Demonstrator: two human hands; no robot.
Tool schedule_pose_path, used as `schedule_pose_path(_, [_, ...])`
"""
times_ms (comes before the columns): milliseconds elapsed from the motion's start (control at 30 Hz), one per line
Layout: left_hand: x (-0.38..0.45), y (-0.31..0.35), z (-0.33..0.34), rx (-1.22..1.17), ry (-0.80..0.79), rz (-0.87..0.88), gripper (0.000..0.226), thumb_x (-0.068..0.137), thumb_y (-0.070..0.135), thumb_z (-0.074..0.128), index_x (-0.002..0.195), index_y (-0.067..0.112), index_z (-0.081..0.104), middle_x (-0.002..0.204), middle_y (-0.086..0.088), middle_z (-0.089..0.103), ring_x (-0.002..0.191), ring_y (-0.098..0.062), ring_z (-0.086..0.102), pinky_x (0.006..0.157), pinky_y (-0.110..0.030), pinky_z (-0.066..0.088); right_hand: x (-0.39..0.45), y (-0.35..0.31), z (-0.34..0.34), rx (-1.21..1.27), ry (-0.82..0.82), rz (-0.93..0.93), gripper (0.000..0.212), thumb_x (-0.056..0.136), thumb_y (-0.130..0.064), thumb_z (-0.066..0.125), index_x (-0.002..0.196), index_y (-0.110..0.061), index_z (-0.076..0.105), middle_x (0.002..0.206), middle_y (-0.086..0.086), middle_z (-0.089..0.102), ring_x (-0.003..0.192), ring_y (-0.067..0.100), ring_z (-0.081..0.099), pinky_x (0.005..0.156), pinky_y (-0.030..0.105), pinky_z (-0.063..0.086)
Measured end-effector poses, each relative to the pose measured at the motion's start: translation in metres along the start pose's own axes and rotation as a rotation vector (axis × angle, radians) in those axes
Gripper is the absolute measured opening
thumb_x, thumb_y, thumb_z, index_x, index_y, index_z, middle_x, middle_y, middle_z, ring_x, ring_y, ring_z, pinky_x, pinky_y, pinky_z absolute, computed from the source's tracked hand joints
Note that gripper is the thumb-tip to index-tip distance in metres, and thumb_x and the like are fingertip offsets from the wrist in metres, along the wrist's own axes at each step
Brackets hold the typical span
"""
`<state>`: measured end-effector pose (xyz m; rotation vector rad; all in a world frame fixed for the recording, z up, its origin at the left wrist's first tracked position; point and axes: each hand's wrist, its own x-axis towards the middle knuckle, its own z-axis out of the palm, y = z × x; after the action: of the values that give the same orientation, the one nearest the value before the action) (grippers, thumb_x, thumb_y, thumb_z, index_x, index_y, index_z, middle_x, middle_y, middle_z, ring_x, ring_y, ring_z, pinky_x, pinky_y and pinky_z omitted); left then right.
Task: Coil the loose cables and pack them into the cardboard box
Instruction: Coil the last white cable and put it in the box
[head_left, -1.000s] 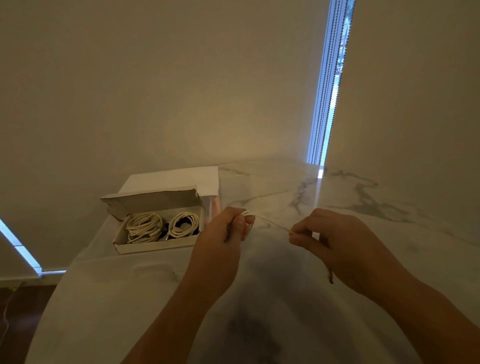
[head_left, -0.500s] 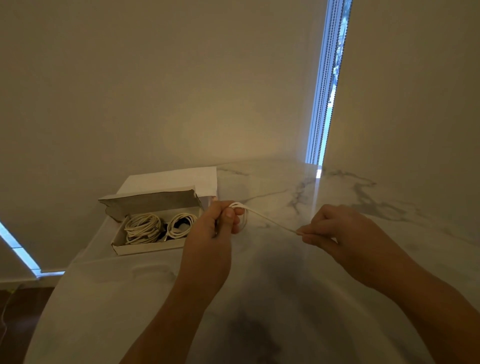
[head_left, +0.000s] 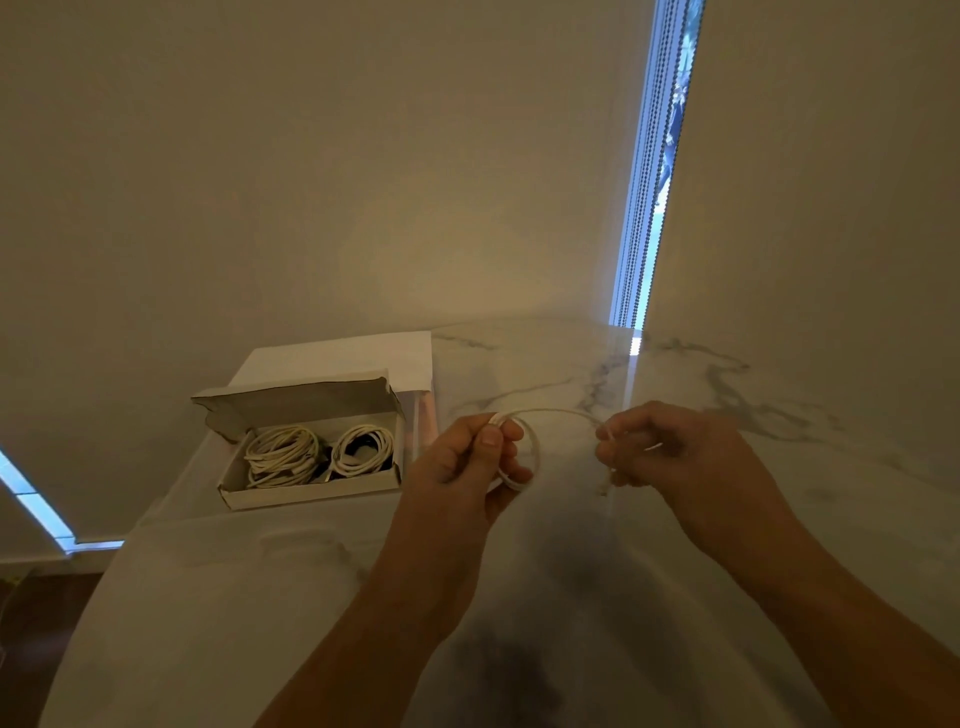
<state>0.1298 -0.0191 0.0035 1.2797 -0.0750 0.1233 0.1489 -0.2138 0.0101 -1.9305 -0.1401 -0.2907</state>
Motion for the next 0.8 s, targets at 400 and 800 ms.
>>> schedule_pose_path(400, [-0.008, -0.008, 0.008, -0.042, -0.042, -0.119, 0.03, 0.098, 0.019, 0.05, 0.085, 0.02, 0.078, 0.081, -0.004, 0.063, 0.081, -0.016, 0.061, 0.083, -0.03, 0.055, -0.014, -0.011, 0.02, 0.374, -0.073, 0.252, 0.013, 0.086, -0.022, 0.068, 0.096, -0.016, 0.075, 0.086, 0.003, 0.076, 0.076, 0.018, 0.072, 0.069, 0.024, 0.056])
schedule_pose_path(800, [-0.009, -0.009, 0.014, -0.067, -0.035, -0.118, 0.031, 0.098, 0.019, 0.051, 0.086, 0.023, 0.079, 0.097, -0.004, 0.076, 0.095, -0.016, 0.072, 0.077, -0.024, 0.056, -0.016, -0.01, 0.023, 0.473, -0.246, 0.337, 0.019, 0.091, -0.026, 0.063, 0.098, -0.013, 0.076, 0.087, 0.01, 0.071, 0.055, 0.013, 0.048, 0.058, 0.025, 0.046])
